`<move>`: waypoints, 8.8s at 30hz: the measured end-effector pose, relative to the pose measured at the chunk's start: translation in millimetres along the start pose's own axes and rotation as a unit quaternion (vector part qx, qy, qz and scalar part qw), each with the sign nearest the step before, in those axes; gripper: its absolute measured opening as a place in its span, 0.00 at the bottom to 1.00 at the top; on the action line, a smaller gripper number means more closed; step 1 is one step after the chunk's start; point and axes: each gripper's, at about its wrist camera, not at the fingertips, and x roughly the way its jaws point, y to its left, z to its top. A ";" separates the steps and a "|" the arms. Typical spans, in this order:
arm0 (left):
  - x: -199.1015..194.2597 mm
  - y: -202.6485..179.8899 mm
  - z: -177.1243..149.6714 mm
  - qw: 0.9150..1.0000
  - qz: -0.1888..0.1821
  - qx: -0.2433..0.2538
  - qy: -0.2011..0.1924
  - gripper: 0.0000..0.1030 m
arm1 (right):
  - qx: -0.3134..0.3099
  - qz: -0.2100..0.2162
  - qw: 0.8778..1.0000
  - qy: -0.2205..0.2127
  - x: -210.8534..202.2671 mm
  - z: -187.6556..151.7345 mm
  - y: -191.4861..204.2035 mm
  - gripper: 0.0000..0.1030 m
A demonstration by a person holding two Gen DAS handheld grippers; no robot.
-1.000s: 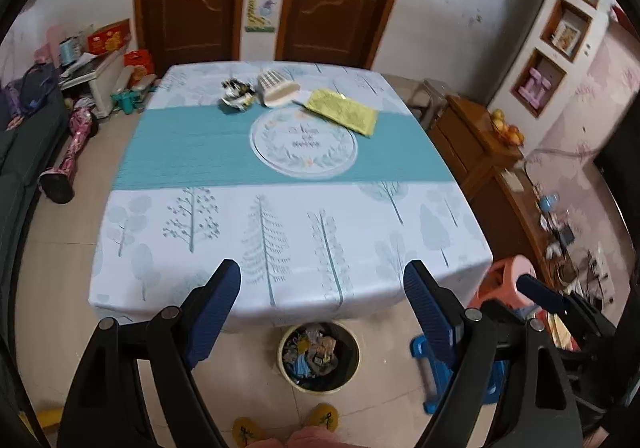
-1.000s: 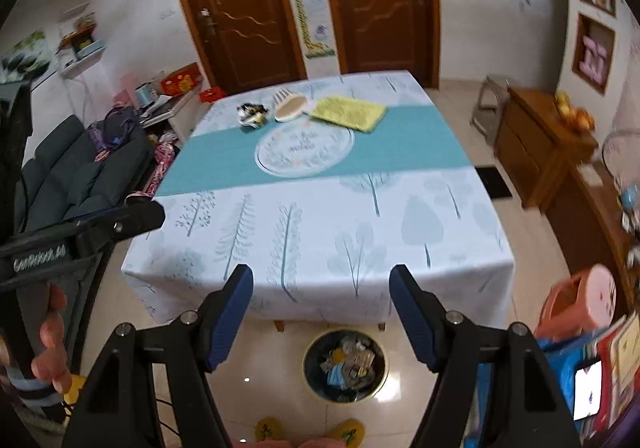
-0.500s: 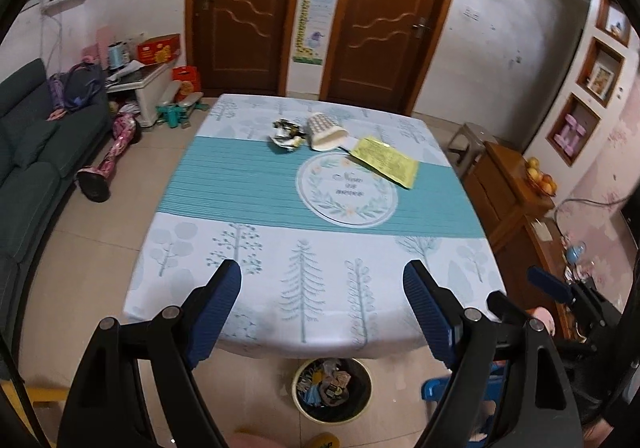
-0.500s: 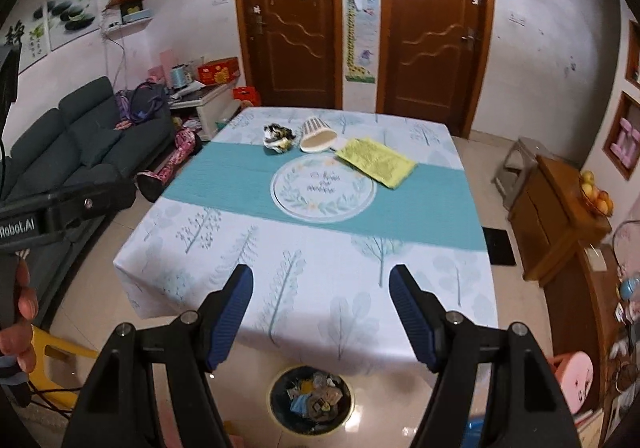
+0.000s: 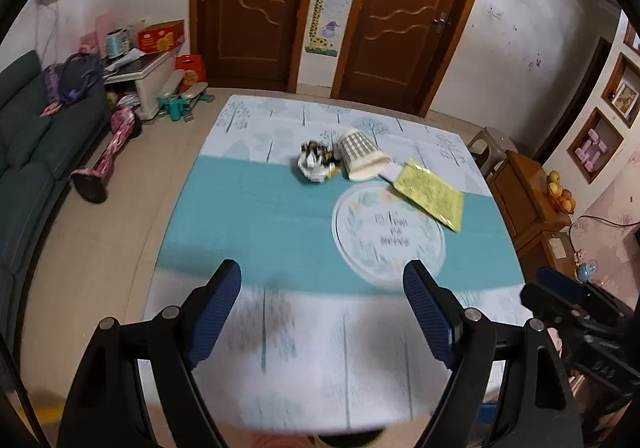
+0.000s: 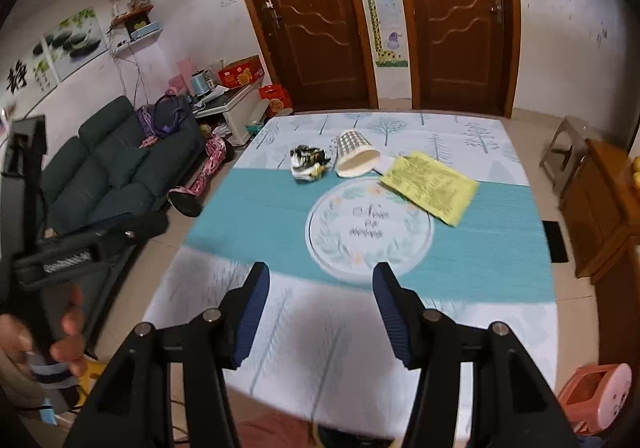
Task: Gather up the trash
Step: 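Raise both tools back toward the table, then grasp the black-yellow wrapper with the left gripper while the right gripper grasps the checkered cup, then carry the wrapper and checkered cup in both grippers over the trash bin, then open both grippers to drop the wrapper and cup into the bin, then raise both tools back toward the table, then reach the right gripper toward the yellow packet and white item on the table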
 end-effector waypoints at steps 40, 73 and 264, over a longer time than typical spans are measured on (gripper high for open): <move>324.9 18.7 154.1 0.974 -0.118 0.025 0.193 0.28 | -0.023 0.003 0.980 0.200 357.5 194.1 -47.5 0.40; -2.3 -63.7 -34.4 0.987 -0.124 0.063 0.083 0.23 | 0.097 -0.005 0.995 -0.002 -24.0 -43.8 -23.8 0.26; 336.4 -79.9 153.4 0.965 -0.089 0.188 0.162 0.46 | -0.125 -0.298 0.944 0.070 262.6 63.0 -59.3 0.64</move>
